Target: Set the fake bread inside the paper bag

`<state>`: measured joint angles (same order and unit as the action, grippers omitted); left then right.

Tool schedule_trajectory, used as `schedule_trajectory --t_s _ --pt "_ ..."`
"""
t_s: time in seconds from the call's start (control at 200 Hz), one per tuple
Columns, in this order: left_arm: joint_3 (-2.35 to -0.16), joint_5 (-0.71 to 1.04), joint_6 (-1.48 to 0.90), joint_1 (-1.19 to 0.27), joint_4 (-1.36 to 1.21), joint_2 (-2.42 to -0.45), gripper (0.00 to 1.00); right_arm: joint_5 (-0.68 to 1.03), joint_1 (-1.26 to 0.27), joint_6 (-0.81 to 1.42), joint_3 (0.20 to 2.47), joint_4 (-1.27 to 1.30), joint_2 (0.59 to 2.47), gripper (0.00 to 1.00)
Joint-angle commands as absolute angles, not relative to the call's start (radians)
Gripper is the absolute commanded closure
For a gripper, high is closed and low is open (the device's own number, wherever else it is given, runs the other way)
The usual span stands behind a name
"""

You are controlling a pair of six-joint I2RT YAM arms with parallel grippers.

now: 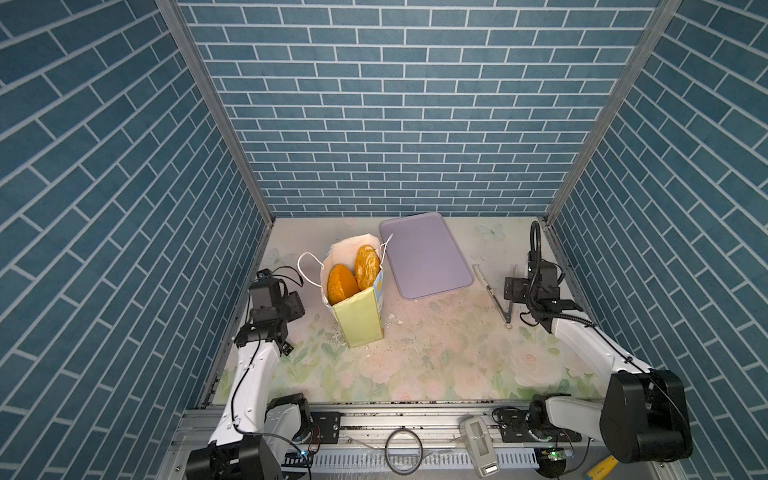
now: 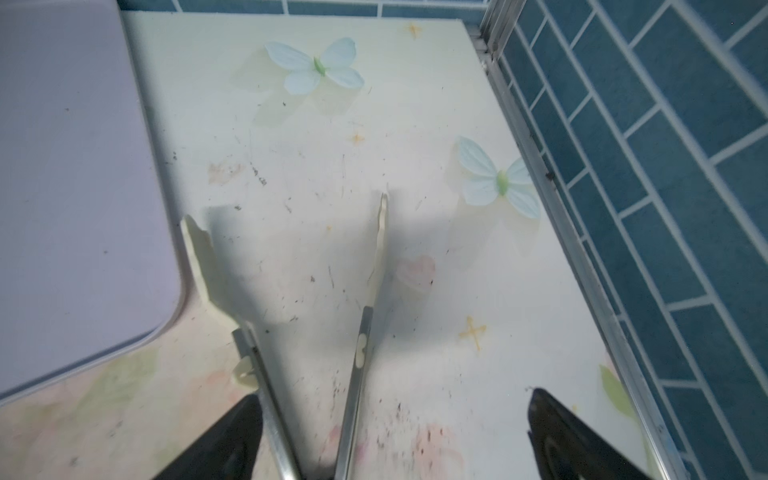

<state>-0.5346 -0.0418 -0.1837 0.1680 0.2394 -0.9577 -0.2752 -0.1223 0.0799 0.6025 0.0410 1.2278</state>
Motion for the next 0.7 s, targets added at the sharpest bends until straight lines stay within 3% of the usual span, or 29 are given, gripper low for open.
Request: schedule_trajectory --t_s 0.0,0.24,0.34,0.405,0.53,0.695 --pt "-0.423 -0.116 -0.083 0.120 -0.142 -0.978 0.33 -0.285 -0.107 -0.007 0.485 0.436 1.260 0.01" --pt "-0.278 -0.110 -0.001 0.054 -0.598 -1.147 0.30 -0.224 -0.073 -0.026 0.321 0.963 1.468 0.01" --pt "-0.272 -0.080 -0.015 0.051 -0.710 -1.210 0.30 -0.152 -0.028 0.010 0.336 0.924 1.478 0.01" --pt "-0.294 -0.057 0.002 0.037 -0.689 -1.228 0.30 -0.051 0.020 0.033 0.327 1.035 1.560 0.02" --pt "-0.285 -0.075 0.023 0.006 -0.700 -1.220 0.30 -0.022 0.035 0.039 0.397 0.845 1.537 0.01" --pt "-0.308 -0.111 0.016 0.010 -0.671 -1.235 0.29 -0.035 0.035 0.042 0.386 0.874 1.539 0.01"
